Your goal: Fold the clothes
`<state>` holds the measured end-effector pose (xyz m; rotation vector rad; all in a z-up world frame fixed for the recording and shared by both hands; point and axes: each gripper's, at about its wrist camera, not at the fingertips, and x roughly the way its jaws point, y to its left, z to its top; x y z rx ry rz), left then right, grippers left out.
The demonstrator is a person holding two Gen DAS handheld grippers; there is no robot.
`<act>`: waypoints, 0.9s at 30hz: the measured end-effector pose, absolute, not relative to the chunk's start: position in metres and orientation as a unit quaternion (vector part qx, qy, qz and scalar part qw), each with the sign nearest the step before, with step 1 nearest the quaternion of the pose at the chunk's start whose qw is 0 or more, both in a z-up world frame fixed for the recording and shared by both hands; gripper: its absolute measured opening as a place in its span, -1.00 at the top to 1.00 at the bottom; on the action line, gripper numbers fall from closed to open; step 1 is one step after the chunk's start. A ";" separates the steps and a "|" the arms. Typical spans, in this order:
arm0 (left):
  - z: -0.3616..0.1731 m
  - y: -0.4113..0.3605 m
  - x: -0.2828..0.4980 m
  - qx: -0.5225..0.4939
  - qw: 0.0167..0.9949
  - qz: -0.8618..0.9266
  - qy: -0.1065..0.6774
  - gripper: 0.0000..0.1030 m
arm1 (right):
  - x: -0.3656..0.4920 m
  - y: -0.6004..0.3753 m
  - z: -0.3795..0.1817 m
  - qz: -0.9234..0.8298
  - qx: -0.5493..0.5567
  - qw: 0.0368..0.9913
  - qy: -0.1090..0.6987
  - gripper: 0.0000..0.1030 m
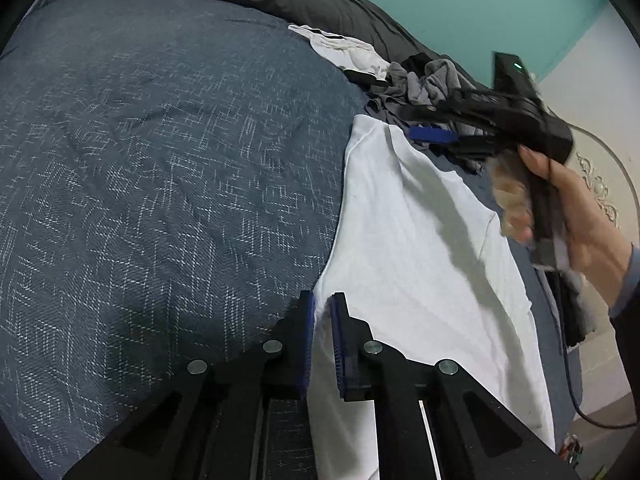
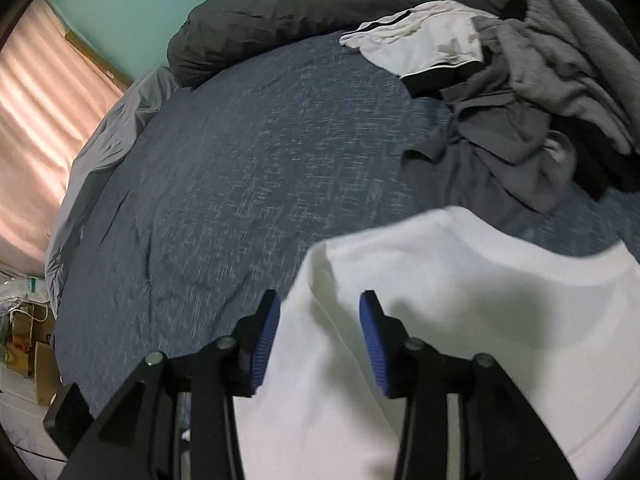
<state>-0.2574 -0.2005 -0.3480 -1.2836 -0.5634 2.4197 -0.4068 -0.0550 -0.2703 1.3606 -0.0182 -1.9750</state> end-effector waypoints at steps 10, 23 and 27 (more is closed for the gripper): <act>-0.351 -0.203 -0.256 -0.452 0.170 0.852 -0.202 0.84 | -0.424 -0.079 -0.289 -0.744 0.547 0.382 -0.026 0.86; -0.353 -0.209 -0.252 -0.452 0.162 0.852 -0.210 0.85 | -0.439 -0.110 -0.304 -0.755 0.535 0.380 0.000 0.94; -0.354 -0.208 -0.253 -0.453 0.159 0.851 -0.211 0.85 | -0.436 -0.113 -0.312 -0.760 0.525 0.384 0.011 0.94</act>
